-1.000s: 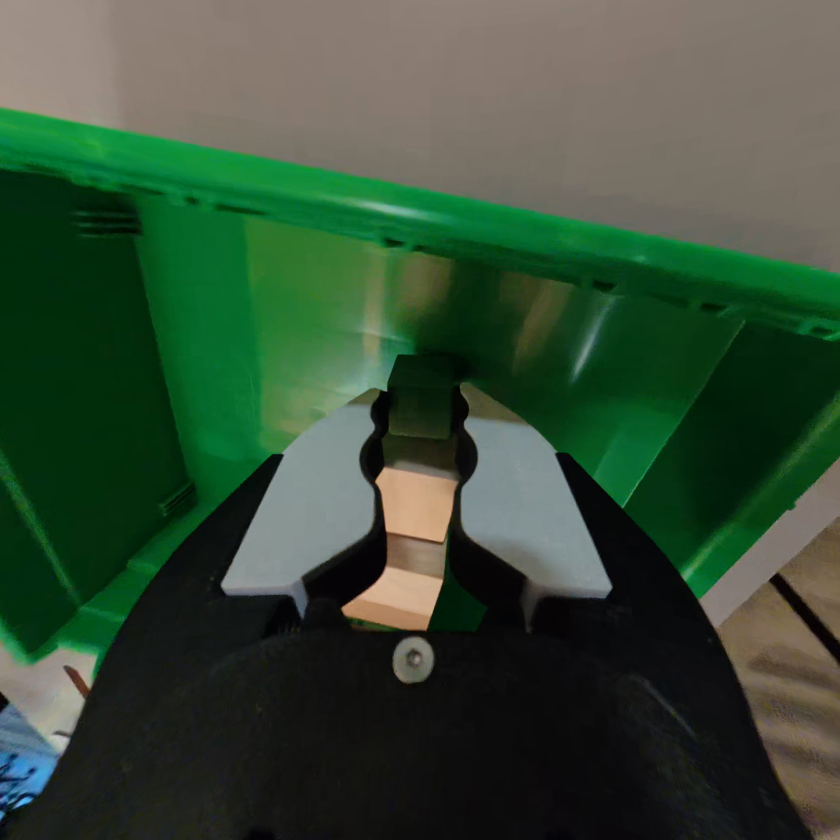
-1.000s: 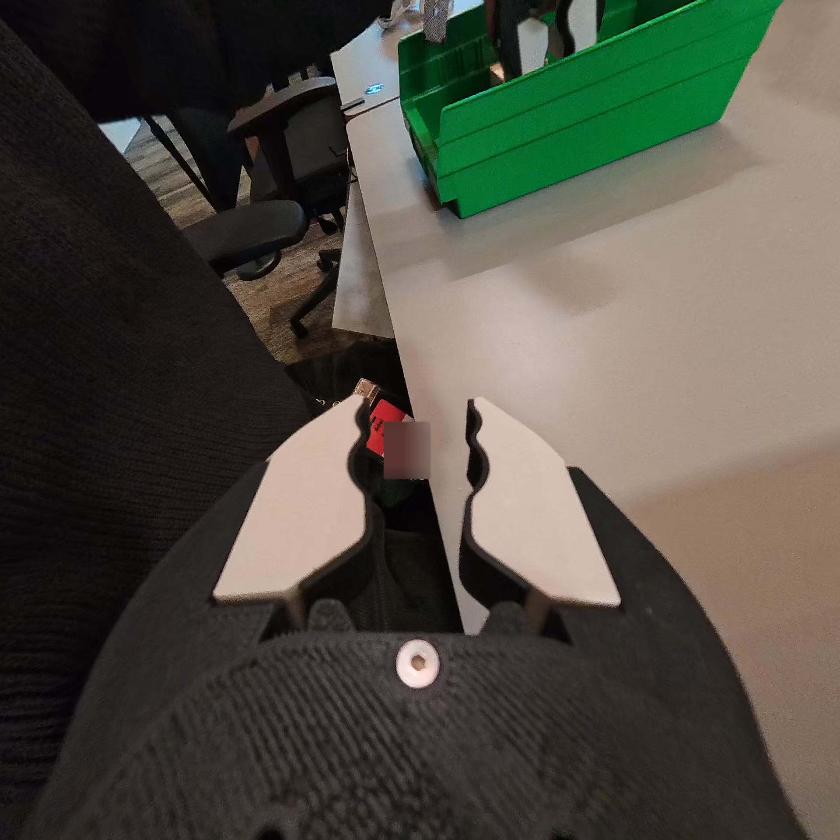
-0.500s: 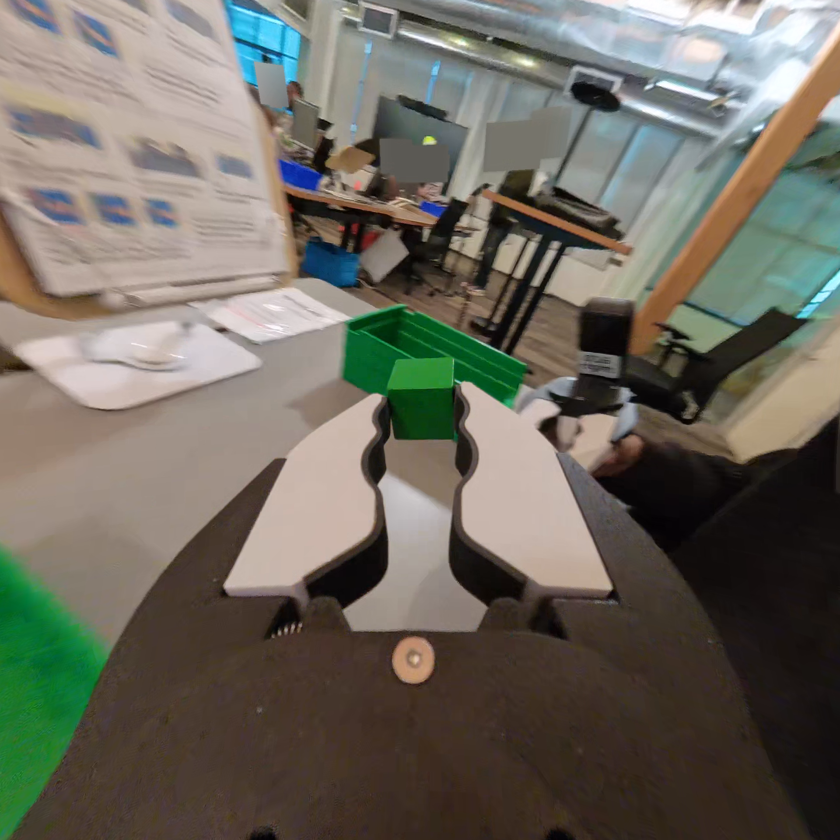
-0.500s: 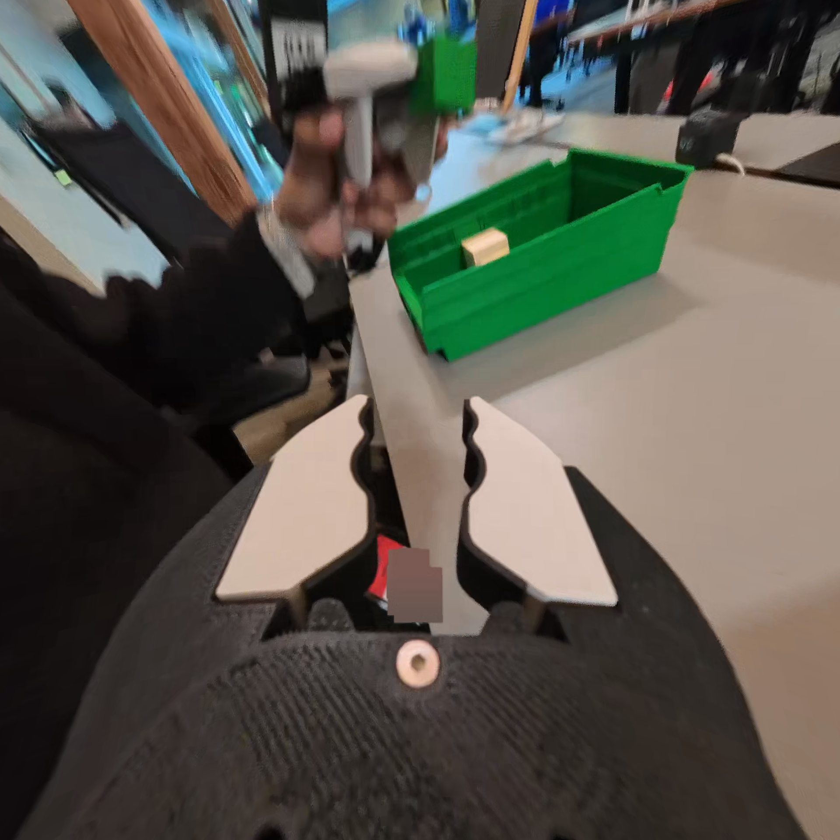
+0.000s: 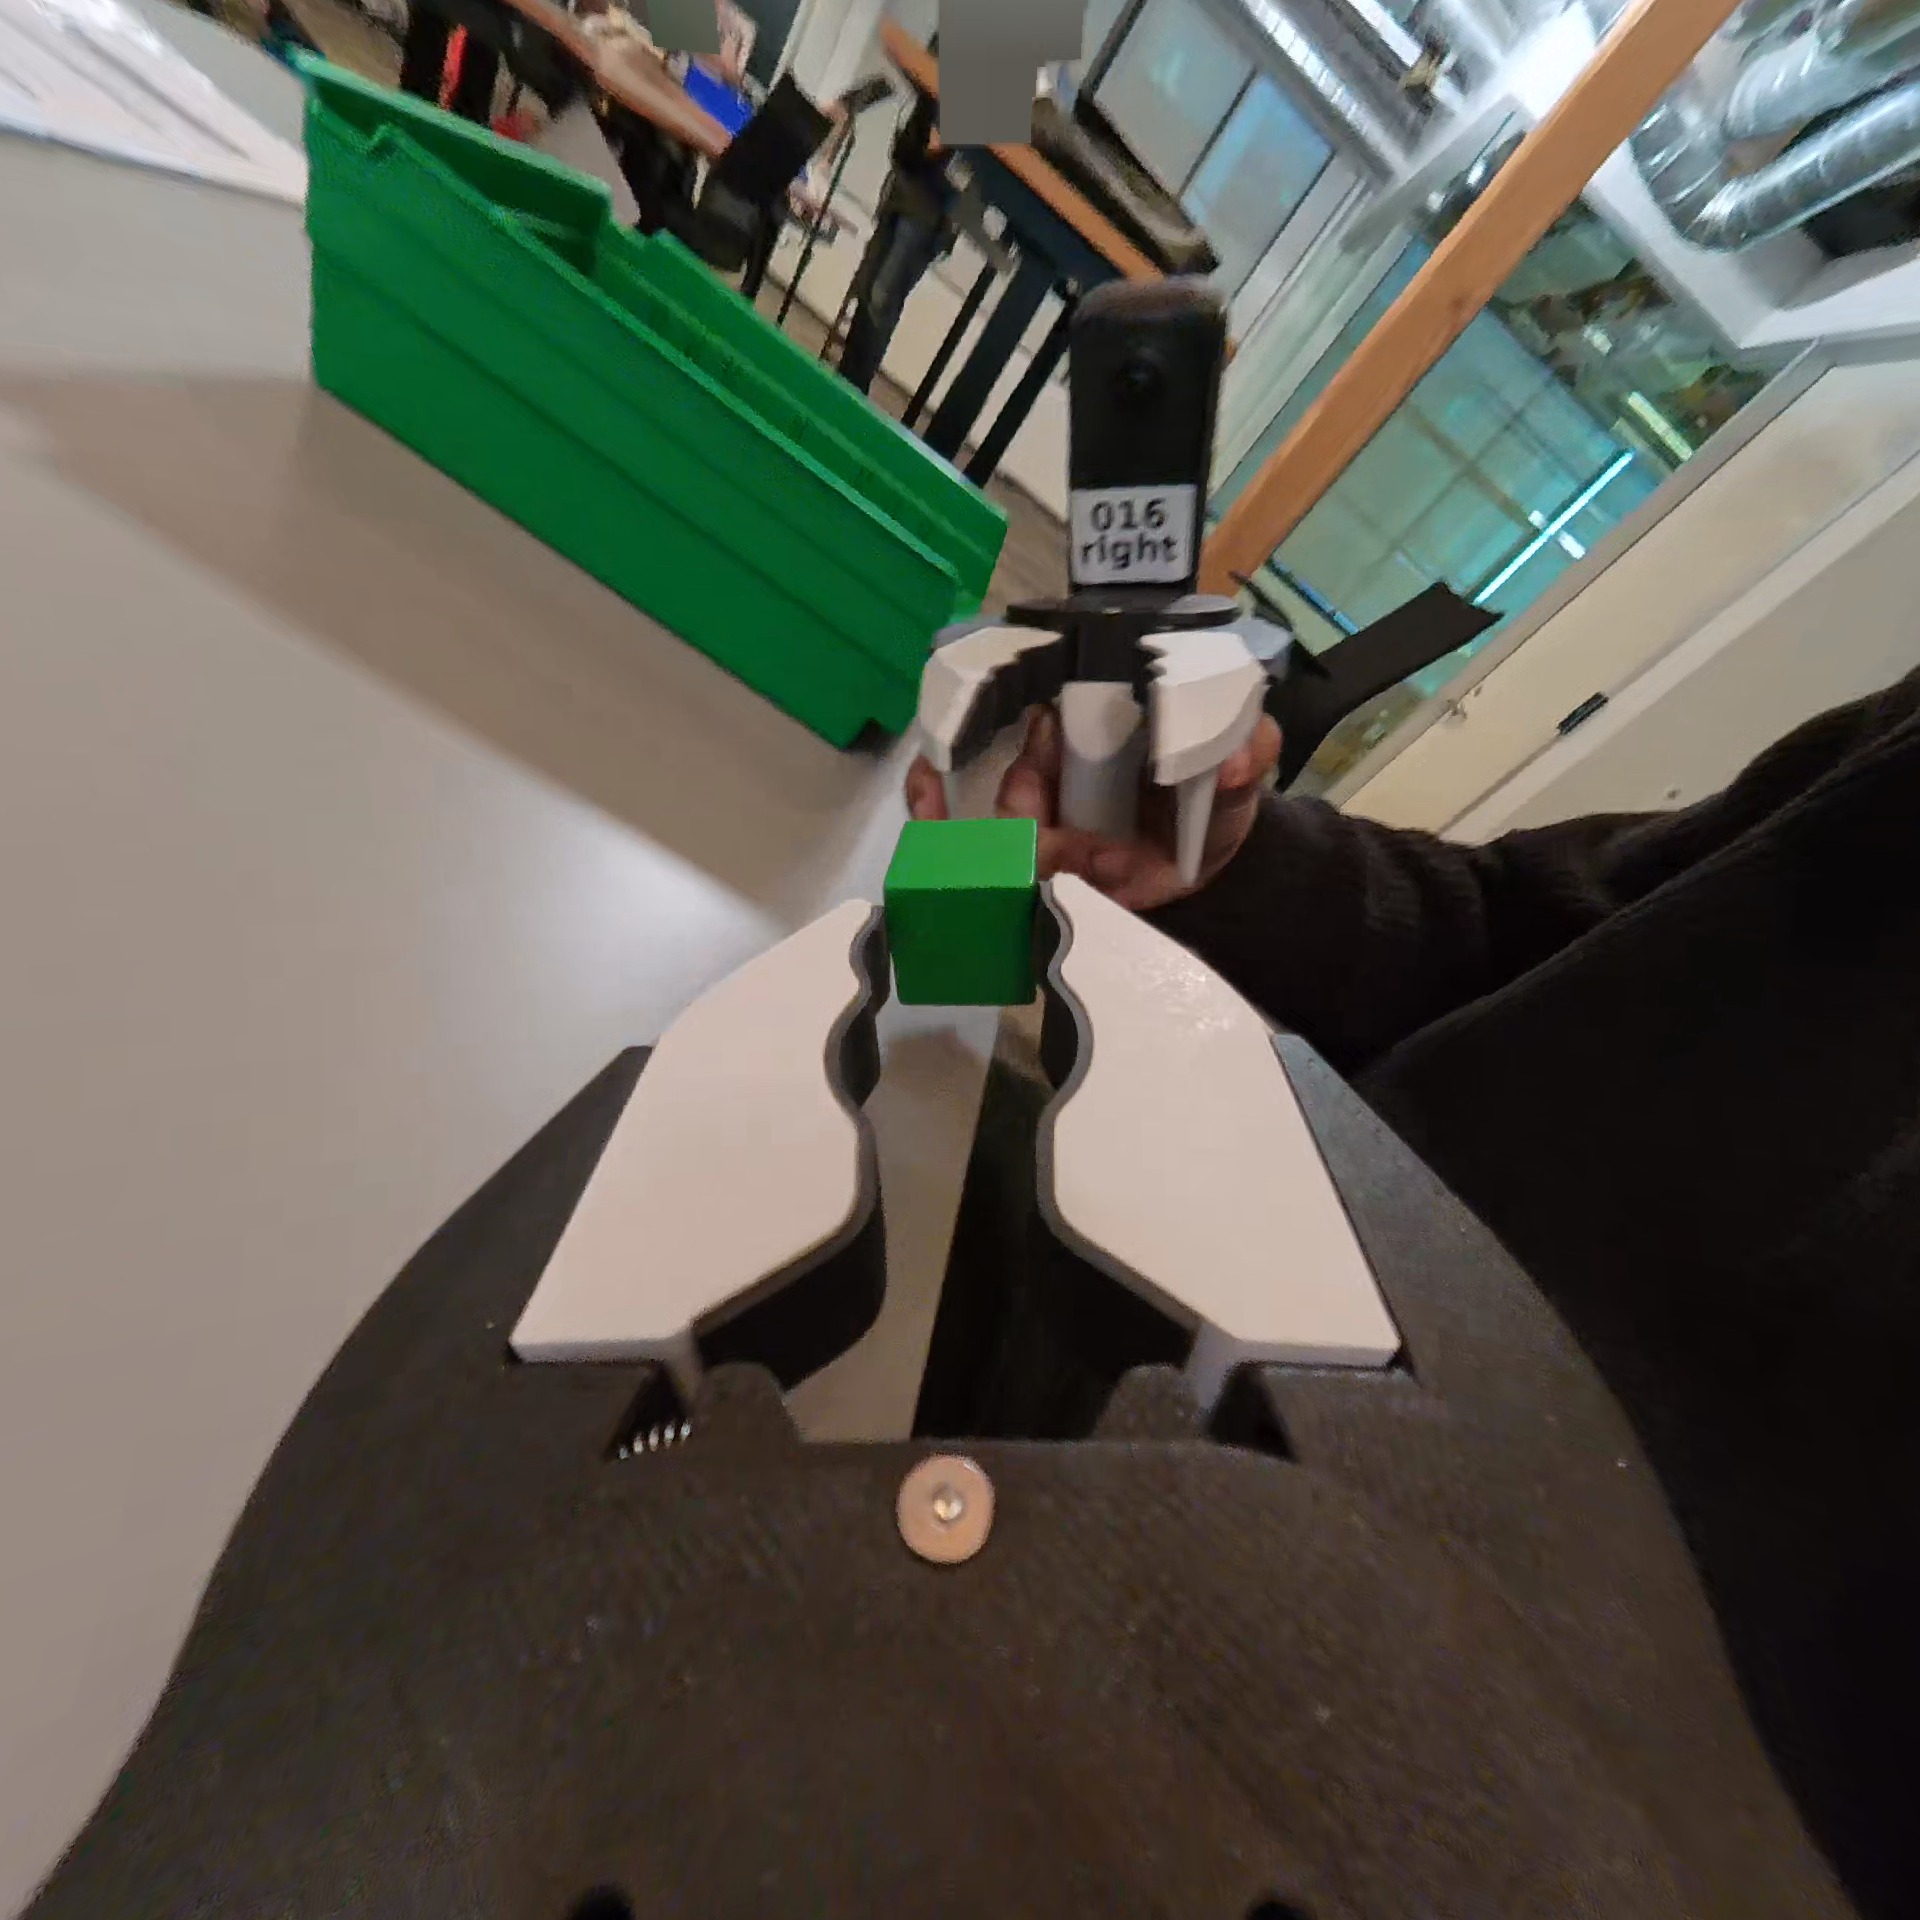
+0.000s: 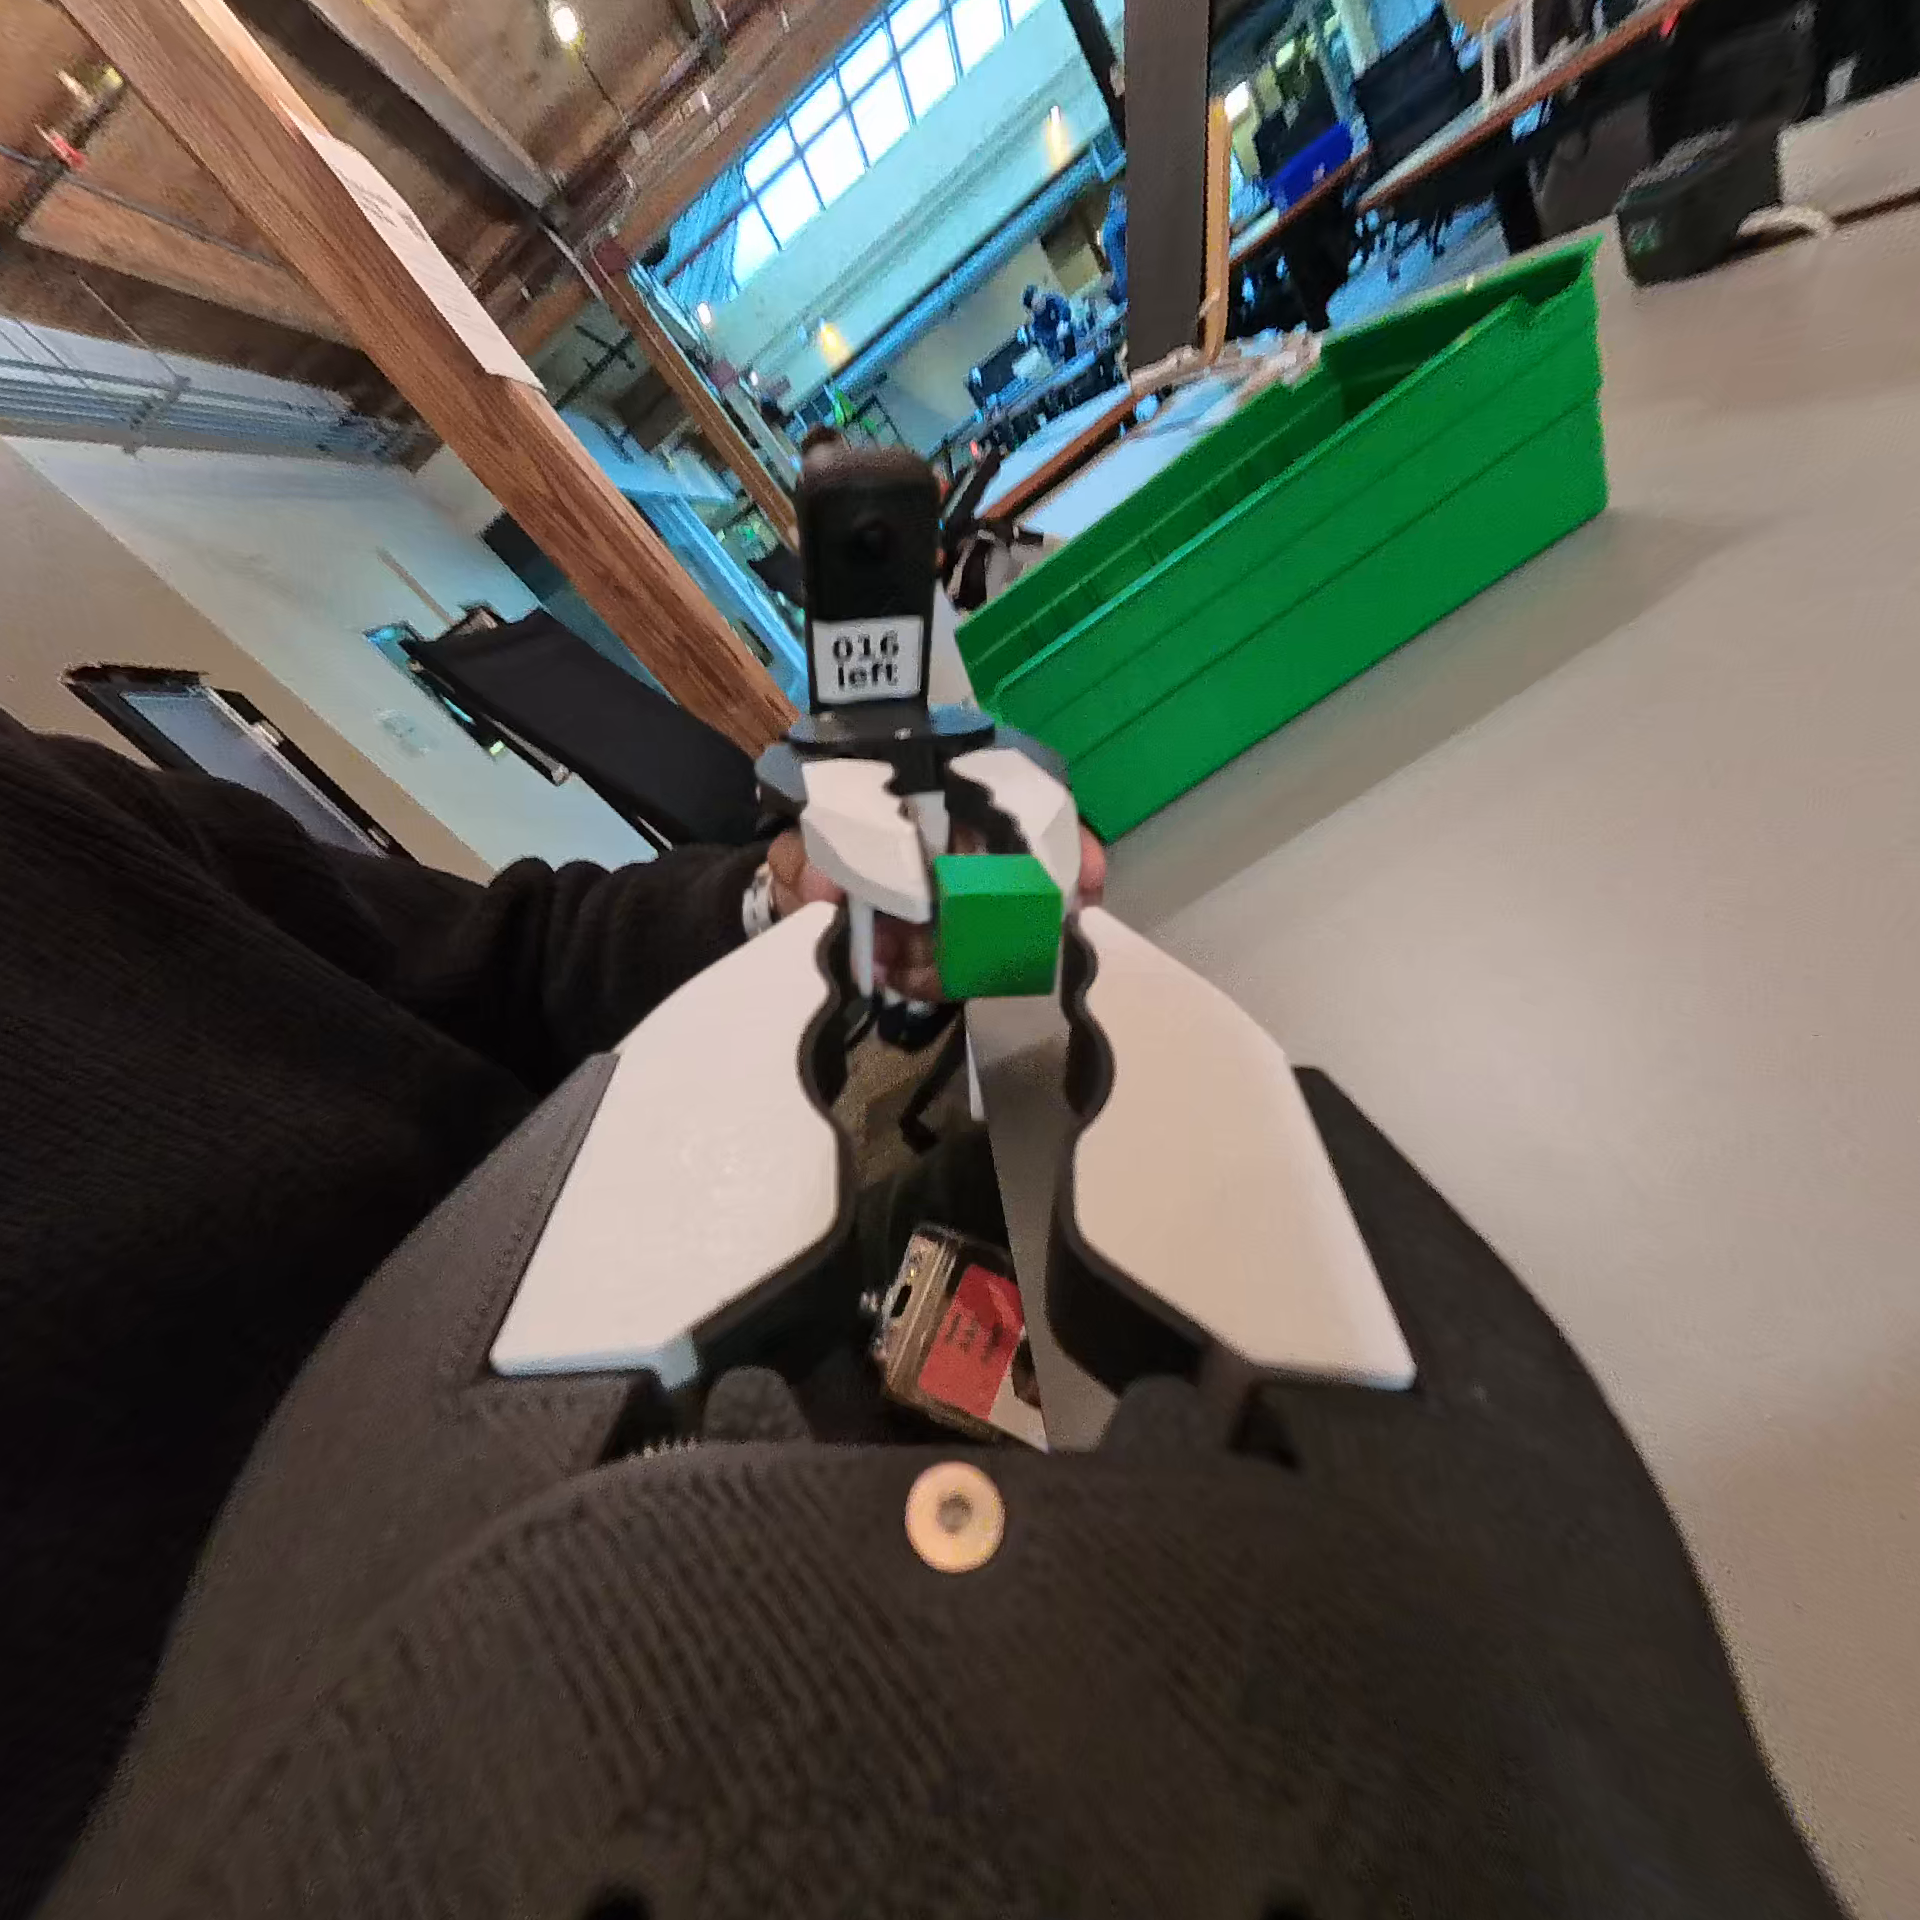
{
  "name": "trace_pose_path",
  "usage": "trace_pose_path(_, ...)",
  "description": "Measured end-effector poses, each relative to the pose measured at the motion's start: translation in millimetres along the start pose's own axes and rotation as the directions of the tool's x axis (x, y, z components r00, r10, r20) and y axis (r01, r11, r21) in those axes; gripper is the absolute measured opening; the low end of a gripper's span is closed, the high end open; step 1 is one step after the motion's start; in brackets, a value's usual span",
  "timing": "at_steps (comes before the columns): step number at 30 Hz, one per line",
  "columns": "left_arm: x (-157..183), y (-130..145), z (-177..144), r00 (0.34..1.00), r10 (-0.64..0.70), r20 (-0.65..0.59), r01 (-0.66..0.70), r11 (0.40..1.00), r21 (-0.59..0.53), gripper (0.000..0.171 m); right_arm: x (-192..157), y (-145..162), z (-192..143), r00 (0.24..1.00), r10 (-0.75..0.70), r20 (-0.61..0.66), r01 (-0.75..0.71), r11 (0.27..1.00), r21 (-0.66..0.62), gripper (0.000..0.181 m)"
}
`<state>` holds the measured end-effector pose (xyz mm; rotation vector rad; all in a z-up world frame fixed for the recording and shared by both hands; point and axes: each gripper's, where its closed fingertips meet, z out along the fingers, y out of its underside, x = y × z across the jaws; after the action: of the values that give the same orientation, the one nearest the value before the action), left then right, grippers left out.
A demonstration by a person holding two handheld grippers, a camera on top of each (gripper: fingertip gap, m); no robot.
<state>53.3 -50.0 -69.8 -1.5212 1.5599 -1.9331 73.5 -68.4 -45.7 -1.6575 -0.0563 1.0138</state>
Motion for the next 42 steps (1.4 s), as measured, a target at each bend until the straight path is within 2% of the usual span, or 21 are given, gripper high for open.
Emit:
trace_pose_path(2, -12.3, 0.7, -6.1, 0.999, -0.017, 0.033, 0.017, 1.000, 0.006, 0.028, 5.8, 12.6, 7.0, 0.999, -0.012, -0.030, 0.011, 0.999, -0.053, 0.040)
trace_pose_path(4, -12.4, -4.0, -8.7, 0.996, -0.092, -0.010, 0.092, 0.995, 0.038, 0.028, 11.5, 23.3, 12.1, 0.998, -0.034, -0.059, 0.028, 0.994, -0.102, 0.039)
trace_pose_path(8, -10.4, -2.4, -6.7, 0.983, -0.173, -0.066, 0.177, 0.983, 0.052, 0.028, 15.2, 26.0, 15.3, 0.998, -0.001, -0.061, -0.004, 0.997, -0.082, 0.040)
trace_pose_path(12, -4.2, 1.4, -1.7, 0.980, -0.173, -0.103, 0.178, 0.983, 0.039, 0.028, 13.8, 22.7, 15.3, 0.998, 0.064, -0.022, -0.065, 0.997, -0.046, 0.049)
trace_pose_path(16, -1.7, 5.9, 2.2, 0.979, -0.174, -0.110, 0.177, 0.984, 0.022, 0.027, 11.2, 22.9, 16.1, 0.999, 0.016, -0.027, -0.017, 0.998, -0.054, 0.039)
trace_pose_path(21, -3.6, 9.5, 4.4, 0.983, -0.158, -0.091, 0.159, 0.987, 0.007, 0.027, 15.1, 30.9, 17.6, 0.999, 0.040, -0.026, -0.042, 0.995, -0.086, 0.036)
trace_pose_path(25, -0.9, 11.9, 6.8, 0.984, -0.152, -0.095, 0.153, 0.988, -0.004, 0.027, 17.2, 28.9, 16.8, 0.997, 0.075, -0.019, -0.076, 0.995, -0.066, 0.031)
trace_pose_path(32, 2.7, 10.2, 8.2, 0.987, -0.132, -0.089, 0.134, 0.991, 0.012, 0.027, 12.6, 27.2, 16.8, 0.989, 0.143, 0.037, -0.141, 0.989, -0.049, 0.028)
trace_pose_path(42, 4.4, 10.7, 9.4, 0.988, -0.129, -0.088, 0.131, 0.991, 0.012, 0.027, 10.8, 28.5, 17.1, 0.990, 0.136, 0.047, -0.133, 0.989, -0.060, 0.026)
